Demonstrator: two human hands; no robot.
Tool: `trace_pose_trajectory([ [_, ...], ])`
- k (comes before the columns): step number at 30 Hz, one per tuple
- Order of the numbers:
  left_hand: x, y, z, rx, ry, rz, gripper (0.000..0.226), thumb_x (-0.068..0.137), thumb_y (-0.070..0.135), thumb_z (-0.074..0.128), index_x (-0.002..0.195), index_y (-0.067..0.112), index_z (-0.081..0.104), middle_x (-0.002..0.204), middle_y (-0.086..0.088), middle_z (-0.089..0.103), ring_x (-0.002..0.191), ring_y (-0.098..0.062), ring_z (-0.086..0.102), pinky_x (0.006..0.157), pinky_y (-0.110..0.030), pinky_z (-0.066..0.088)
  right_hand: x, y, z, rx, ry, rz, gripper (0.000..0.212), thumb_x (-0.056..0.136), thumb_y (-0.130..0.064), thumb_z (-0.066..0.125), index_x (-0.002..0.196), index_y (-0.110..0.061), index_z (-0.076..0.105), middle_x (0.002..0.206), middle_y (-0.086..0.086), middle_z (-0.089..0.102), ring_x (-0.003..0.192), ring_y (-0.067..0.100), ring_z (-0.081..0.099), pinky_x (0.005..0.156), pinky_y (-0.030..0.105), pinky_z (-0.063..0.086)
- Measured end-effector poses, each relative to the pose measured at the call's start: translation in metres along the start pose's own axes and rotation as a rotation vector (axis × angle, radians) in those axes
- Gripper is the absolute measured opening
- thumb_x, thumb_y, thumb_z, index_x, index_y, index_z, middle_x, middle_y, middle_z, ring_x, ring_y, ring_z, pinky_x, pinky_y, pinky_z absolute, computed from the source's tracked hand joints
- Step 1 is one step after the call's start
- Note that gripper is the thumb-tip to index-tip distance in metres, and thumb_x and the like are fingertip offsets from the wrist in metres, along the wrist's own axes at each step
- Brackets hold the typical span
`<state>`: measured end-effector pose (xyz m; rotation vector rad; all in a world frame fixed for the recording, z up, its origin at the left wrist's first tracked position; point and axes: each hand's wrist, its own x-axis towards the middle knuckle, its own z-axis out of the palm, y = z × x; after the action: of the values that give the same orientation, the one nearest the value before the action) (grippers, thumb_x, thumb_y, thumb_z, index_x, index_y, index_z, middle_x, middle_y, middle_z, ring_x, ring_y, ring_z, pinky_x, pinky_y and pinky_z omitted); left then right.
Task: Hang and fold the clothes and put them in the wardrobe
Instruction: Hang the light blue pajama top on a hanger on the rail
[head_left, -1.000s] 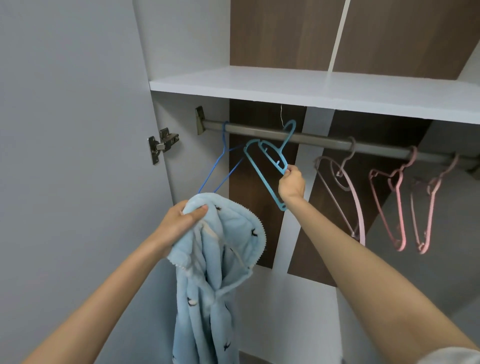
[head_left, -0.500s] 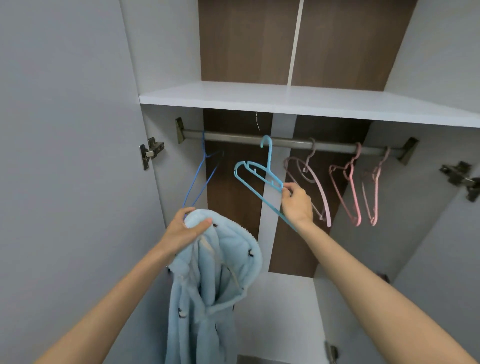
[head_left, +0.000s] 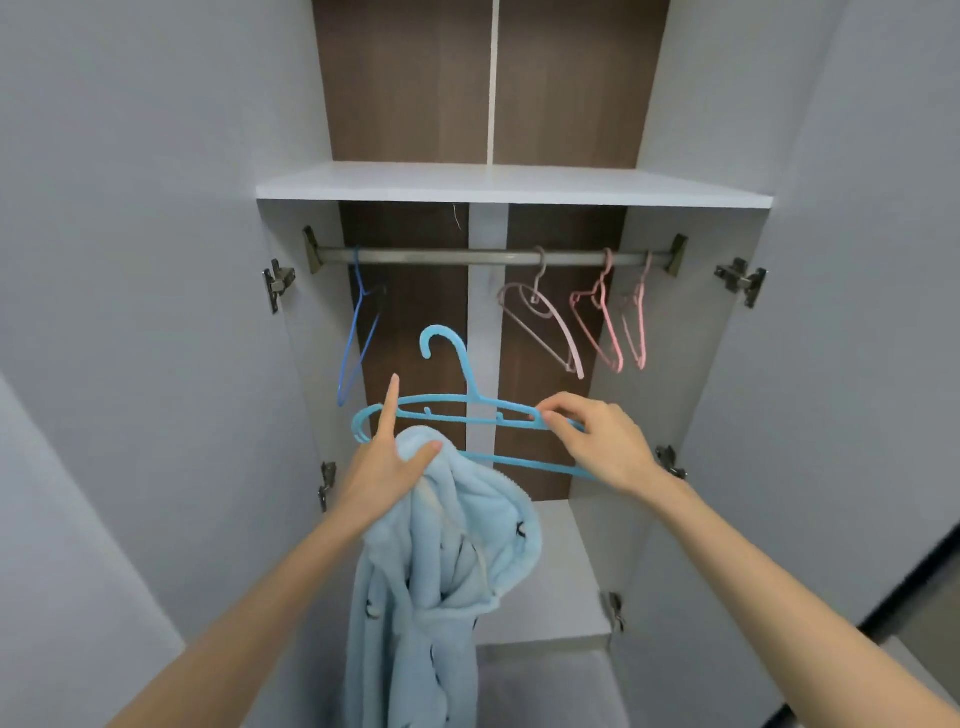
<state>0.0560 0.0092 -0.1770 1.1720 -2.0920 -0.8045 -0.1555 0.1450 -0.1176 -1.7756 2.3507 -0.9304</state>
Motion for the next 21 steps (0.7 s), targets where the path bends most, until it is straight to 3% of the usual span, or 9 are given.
trace_pose_trajectory([
  [2, -0.009, 0.006, -0.004, 0.07, -0.035, 0.042, 0.079, 0.091, 0.049, 0.051, 0.143, 0.053, -0.007, 0.097, 0.01, 0.05, 0.066, -0.001, 0.048, 0.057, -0.015, 0.036, -0.017, -0.003, -0.011, -0.054, -0.047, -0.05, 0.017, 0.098, -0.035, 0.046, 0.103, -0.035, 0.062, 0.083, -0.018, 0.062, 0.064, -0.003, 0.052, 0.05, 0.011, 0.031],
  [4, -0.017, 0.011, -0.007, 0.108, -0.073, 0.048, 0.063, 0.094, 0.048, 0.045, 0.147, 0.044, 0.011, 0.109, 0.001, 0.057, 0.088, -0.011, 0.059, 0.07, -0.022, 0.04, -0.032, -0.003, -0.02, -0.055, -0.085, -0.09, 0.018, 0.099, -0.033, 0.045, 0.105, -0.035, 0.061, 0.088, -0.019, 0.063, 0.068, -0.003, 0.052, 0.054, 0.012, 0.031],
  [6, -0.025, 0.017, -0.007, 0.133, -0.076, 0.048, 0.041, 0.096, 0.047, 0.041, 0.135, 0.034, 0.041, 0.118, 0.004, 0.061, 0.107, -0.018, 0.057, 0.079, -0.026, 0.038, -0.042, -0.002, -0.026, -0.053, -0.096, -0.116, 0.018, 0.099, -0.032, 0.044, 0.106, -0.034, 0.061, 0.093, -0.022, 0.062, 0.073, -0.007, 0.052, 0.056, 0.012, 0.03],
  [7, -0.029, 0.02, -0.006, 0.146, -0.07, 0.052, 0.031, 0.097, 0.046, 0.04, 0.122, 0.031, 0.05, 0.11, 0.004, 0.063, 0.104, -0.02, 0.058, 0.077, -0.028, 0.038, -0.046, -0.001, -0.029, -0.059, -0.099, -0.125, 0.018, 0.1, -0.031, 0.044, 0.106, -0.033, 0.06, 0.096, -0.021, 0.061, 0.077, -0.007, 0.052, 0.057, 0.011, 0.03],
  [10, -0.041, 0.028, -0.003, 0.194, -0.054, 0.106, 0.021, 0.098, 0.042, 0.039, 0.097, 0.026, 0.052, 0.075, 0.004, 0.059, 0.079, -0.017, 0.058, 0.059, -0.026, 0.037, -0.054, 0.002, -0.031, -0.14, -0.118, -0.109, 0.016, 0.1, -0.026, 0.044, 0.11, -0.027, 0.056, 0.105, -0.01, 0.054, 0.087, 0.005, 0.052, 0.059, 0.013, 0.031],
  [12, -0.046, 0.036, 0.0, 0.209, -0.05, 0.133, 0.021, 0.098, 0.041, 0.039, 0.09, 0.024, 0.05, 0.065, 0.005, 0.052, 0.07, -0.018, 0.056, 0.057, -0.027, 0.036, -0.058, -0.002, -0.029, -0.215, -0.162, -0.084, 0.018, 0.098, -0.027, 0.048, 0.116, -0.028, 0.05, 0.112, -0.007, 0.05, 0.086, 0.009, 0.052, 0.056, 0.014, 0.03],
  [15, -0.053, 0.053, 0.011, 0.258, -0.073, 0.155, 0.02, 0.098, 0.041, 0.039, 0.089, 0.025, 0.047, 0.069, 0.004, 0.052, 0.071, -0.019, 0.054, 0.062, -0.034, 0.039, -0.063, -0.013, -0.021, -0.185, -0.222, -0.087, 0.03, 0.095, -0.038, 0.051, 0.123, -0.029, 0.046, 0.115, -0.01, 0.058, 0.085, 0.008, 0.058, 0.053, 0.012, 0.028],
  [17, -0.057, 0.065, 0.022, 0.267, -0.102, 0.159, 0.021, 0.097, 0.043, 0.04, 0.093, 0.024, 0.048, 0.074, 0.005, 0.052, 0.073, -0.018, 0.051, 0.065, -0.034, 0.039, -0.065, -0.017, -0.018, -0.089, -0.226, -0.038, 0.028, 0.095, -0.045, 0.049, 0.117, -0.028, 0.048, 0.104, -0.01, 0.063, 0.078, 0.007, 0.059, 0.053, 0.016, 0.034],
  [21, -0.067, 0.08, 0.035, 0.183, -0.146, 0.14, 0.023, 0.093, 0.045, 0.047, 0.095, 0.023, 0.052, 0.077, 0.006, 0.055, 0.074, -0.014, 0.053, 0.06, -0.028, 0.037, -0.071, -0.008, -0.024, -0.044, -0.296, 0.016, 0.024, 0.097, -0.044, 0.044, 0.115, -0.031, 0.054, 0.099, -0.003, 0.066, 0.078, 0.016, 0.065, 0.072, 0.032, 0.054],
])
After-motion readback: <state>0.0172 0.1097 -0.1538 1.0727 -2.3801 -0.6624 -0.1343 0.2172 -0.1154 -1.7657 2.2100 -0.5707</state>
